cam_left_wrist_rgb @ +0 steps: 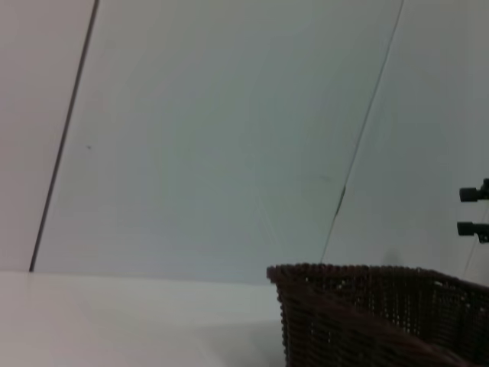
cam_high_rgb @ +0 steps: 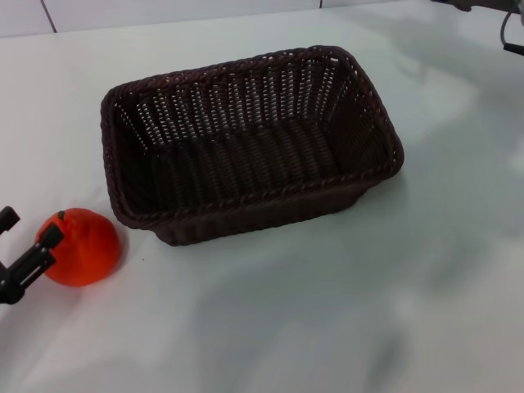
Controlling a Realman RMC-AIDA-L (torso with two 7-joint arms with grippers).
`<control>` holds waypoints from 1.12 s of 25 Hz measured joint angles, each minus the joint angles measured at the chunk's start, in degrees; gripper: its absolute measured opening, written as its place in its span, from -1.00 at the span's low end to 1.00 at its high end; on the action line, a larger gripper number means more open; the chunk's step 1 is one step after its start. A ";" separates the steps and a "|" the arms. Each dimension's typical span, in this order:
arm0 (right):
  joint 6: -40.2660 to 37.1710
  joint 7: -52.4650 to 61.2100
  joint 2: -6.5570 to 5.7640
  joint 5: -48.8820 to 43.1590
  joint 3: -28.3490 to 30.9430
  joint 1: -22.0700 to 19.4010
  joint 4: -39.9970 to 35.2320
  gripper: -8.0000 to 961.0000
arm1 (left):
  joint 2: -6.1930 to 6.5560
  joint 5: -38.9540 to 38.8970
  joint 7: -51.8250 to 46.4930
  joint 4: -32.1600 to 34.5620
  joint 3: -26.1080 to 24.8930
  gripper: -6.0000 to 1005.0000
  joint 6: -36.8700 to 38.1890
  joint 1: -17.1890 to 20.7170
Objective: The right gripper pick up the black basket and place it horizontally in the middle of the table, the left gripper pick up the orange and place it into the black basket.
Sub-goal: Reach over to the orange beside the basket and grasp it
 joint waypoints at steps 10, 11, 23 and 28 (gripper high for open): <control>-1.63 -2.03 1.12 0.36 0.07 0.59 0.69 0.52 | 0.00 2.01 -0.29 -0.03 0.76 0.61 2.22 -0.56; -1.78 -2.22 1.15 0.55 0.04 0.67 0.80 0.52 | 0.00 2.30 -0.39 -0.02 0.88 0.61 2.30 -0.71; -1.69 -4.38 1.31 0.96 -0.14 1.27 2.16 0.51 | -0.23 6.35 -1.21 -0.14 0.68 0.18 4.79 -1.93; -2.19 -4.53 1.37 1.01 0.32 1.03 2.26 0.51 | -0.33 6.23 -1.54 -0.17 0.64 -0.23 4.89 -2.39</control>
